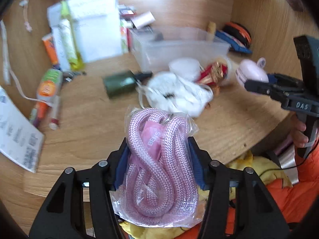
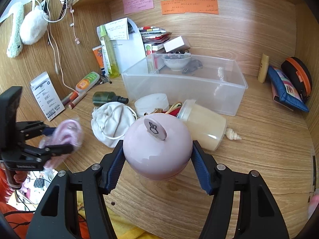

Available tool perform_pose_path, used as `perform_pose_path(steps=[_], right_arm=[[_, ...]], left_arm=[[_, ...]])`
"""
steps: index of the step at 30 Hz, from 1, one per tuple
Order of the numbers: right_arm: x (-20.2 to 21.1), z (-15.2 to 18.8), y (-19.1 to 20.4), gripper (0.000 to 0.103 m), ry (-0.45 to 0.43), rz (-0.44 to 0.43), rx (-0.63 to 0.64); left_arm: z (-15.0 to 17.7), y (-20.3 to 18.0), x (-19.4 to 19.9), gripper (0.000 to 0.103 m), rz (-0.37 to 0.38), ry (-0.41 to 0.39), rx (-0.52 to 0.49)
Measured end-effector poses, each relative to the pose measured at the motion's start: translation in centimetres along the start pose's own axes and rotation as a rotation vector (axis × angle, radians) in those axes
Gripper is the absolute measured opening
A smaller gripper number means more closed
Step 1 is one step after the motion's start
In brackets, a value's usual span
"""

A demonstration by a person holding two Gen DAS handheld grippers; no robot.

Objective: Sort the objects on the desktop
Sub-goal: 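Grasp the bagged pink rope with the left tool while the right tool grasps the pink jar, then carry the pink rope and pink jar over the clear plastic box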

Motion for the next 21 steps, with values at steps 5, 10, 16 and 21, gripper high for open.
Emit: perform_pose_path(steps=[5,10,16,21], right_arm=[[0.5,-1.1,-0.9,0.061,-0.023,0.017,0.000],[1.2,-2.9,-2.2,0.061,-0.054,0.038,-0.004],[1.7,-5.2,-4.3,0.061,-0.080,0.075,-0.004],[1.8,-7.2,-6.1,0.061,-0.100,0.103,0.000]], left_arm=[[-2.7,0.2,1.9,0.055,0.001,-0.088,0.008],[-5.7,0.3,2.0,0.055,0.016,-0.154,0.039],[-9.2,-0.4,1.7,0.055,0.021,-0.222,0.049],[-11.9,-0.8,1.1,0.055,0.025,-0.254,0.062]])
Point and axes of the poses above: each gripper's, at about its wrist camera, not at the fingertips, and x roughly against the way its jaws point, y to its left, z to its underside, the point moved 5 cm from there along -x, roughly the way its jaws point, and after that the axes turned 12 degrees about x, right-handed, at the moved point
